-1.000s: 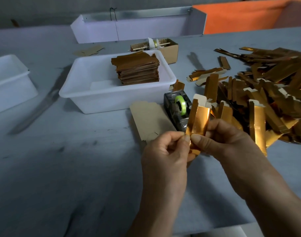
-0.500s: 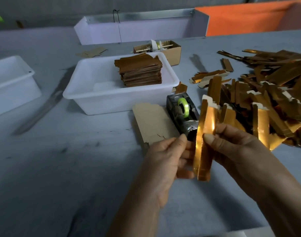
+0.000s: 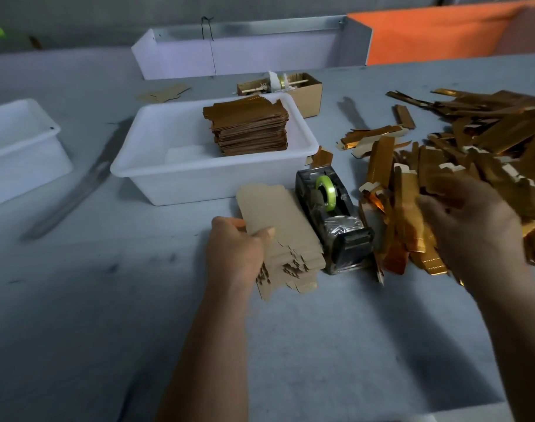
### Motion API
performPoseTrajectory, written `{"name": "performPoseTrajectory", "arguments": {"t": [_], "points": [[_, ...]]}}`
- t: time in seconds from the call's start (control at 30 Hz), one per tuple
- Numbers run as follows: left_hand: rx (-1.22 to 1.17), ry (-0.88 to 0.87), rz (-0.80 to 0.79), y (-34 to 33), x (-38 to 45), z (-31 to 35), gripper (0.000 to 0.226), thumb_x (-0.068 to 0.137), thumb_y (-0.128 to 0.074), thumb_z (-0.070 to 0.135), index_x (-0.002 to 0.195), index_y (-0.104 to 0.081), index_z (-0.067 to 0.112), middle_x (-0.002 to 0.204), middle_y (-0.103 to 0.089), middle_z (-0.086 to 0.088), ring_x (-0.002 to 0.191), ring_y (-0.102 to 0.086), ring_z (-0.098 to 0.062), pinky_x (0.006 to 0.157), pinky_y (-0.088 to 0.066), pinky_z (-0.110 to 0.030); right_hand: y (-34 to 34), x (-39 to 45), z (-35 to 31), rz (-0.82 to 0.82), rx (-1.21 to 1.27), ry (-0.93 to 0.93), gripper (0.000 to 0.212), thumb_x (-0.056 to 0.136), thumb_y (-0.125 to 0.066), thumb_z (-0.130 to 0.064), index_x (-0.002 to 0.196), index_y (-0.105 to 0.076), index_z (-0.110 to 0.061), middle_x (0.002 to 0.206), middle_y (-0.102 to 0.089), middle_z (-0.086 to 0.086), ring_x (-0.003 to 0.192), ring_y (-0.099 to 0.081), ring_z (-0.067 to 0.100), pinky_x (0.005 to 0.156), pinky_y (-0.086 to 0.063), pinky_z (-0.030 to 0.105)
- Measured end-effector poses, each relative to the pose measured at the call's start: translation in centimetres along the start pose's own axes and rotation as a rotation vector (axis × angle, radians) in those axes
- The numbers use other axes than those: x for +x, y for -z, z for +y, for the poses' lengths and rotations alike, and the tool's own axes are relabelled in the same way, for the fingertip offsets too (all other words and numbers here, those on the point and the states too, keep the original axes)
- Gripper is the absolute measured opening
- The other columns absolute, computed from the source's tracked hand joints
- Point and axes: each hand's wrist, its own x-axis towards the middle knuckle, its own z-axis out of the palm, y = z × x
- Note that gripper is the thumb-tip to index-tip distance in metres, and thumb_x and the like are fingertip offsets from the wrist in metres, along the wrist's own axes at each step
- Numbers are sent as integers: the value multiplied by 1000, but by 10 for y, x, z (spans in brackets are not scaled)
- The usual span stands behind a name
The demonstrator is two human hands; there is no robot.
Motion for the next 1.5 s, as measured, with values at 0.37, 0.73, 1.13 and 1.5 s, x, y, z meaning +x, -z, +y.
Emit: {"name": "performPoseTrajectory", "arguments": {"t": [0.37, 0.73, 1.13, 1.5], "points": [[-106, -4, 36, 19, 10, -16, 14, 86, -70, 22, 76, -68, 12, 67, -66, -1, 60, -61, -14, 64, -51, -27, 4, -44, -25, -50, 157, 110, 25, 91, -54, -29, 113, -62, -22, 115, -62, 0, 94, -55, 11, 62, -35, 10], [-499, -51, -447, 30, -63, 10, 16, 83, -67, 15, 81, -69, 0, 87, -70, -27, 75, -62, -29, 77, -51, -40, 7, -75, -57, -510, 921, -282, 41, 59, -63, -50, 98, -66, -35, 88, -68, -20, 82, -64, -4, 64, -52, 18], [-478, -16, -359, 13, -67, 4, 28, 72, -80, 14, 98, -71, 17, 86, -76, -2, 81, -72, -23, 75, -58, -40, -4, -97, -62, -565, 1014, -345, 13, 82, -61, -7, 89, -68, -14, 71, -68, 4, 69, -65, 2, 59, -51, 10], [-501, -61, -332, 6, -68, 3, 25, 74, -78, 9, 95, -72, 20, 84, -76, 4, 78, -73, -14, 69, -58, -32, -11, -96, -55, -440, 689, -172, 9, 82, -66, -20, 82, -64, -29, 73, -66, -11, 73, -59, -6, 54, -46, 6]]}}
